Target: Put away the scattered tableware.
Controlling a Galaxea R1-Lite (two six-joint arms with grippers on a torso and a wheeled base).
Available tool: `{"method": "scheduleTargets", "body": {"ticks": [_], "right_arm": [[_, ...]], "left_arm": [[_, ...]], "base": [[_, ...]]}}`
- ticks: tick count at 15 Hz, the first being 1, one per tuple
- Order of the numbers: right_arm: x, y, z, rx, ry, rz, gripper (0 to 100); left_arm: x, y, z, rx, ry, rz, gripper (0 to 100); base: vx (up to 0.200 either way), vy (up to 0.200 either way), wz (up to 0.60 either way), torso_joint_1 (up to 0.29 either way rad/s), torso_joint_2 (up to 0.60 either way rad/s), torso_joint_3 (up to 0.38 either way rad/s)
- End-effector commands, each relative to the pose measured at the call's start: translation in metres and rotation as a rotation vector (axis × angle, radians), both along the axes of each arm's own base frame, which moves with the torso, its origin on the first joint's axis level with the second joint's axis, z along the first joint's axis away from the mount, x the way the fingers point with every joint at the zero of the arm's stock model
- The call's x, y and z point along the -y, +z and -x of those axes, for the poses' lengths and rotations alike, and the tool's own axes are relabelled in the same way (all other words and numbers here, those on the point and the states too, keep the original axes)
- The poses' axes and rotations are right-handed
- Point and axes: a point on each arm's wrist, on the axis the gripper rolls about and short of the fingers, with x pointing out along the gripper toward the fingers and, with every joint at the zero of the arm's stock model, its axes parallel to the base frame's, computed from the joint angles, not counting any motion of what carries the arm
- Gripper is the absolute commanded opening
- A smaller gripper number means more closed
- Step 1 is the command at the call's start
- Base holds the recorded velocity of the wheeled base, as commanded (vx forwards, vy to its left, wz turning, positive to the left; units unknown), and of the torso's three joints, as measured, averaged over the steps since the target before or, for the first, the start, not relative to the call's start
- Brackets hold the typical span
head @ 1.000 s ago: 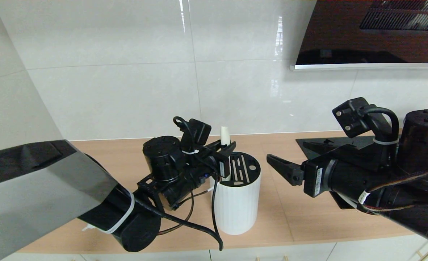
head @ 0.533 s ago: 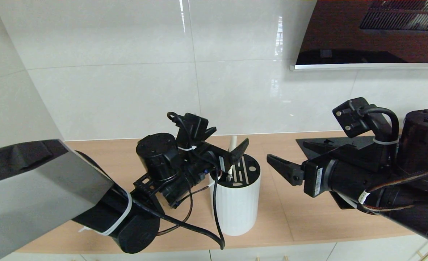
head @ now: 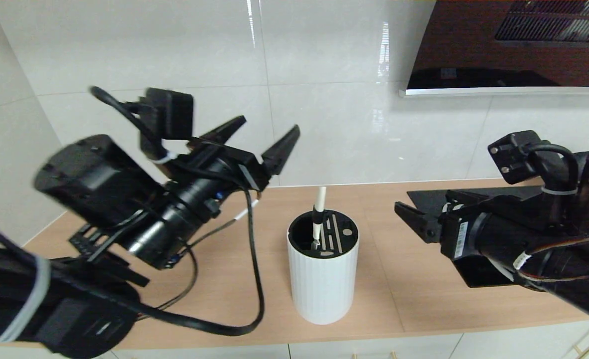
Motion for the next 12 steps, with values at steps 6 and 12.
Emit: {"method": "scheduleTargets", "body": {"ticks": [6, 12], "right_arm": [[0.142, 0.001, 0.121, 0.271, -0.472, -0.139, 100], [0.167, -0.014, 0.234, 0.36, -0.588, -0.002, 100]], "left_arm": [[-0.143, 0.031, 0.22, -0.049, 0.183, 0.034, 100], [-0.161, -0.013, 0.289, -0.078, 0.348, 0.059, 100]], "base": [[0.0, 0.0, 0.0, 0.0, 0.0, 0.0], [0.0, 0.0, 0.0, 0.0, 0.0, 0.0]]}}
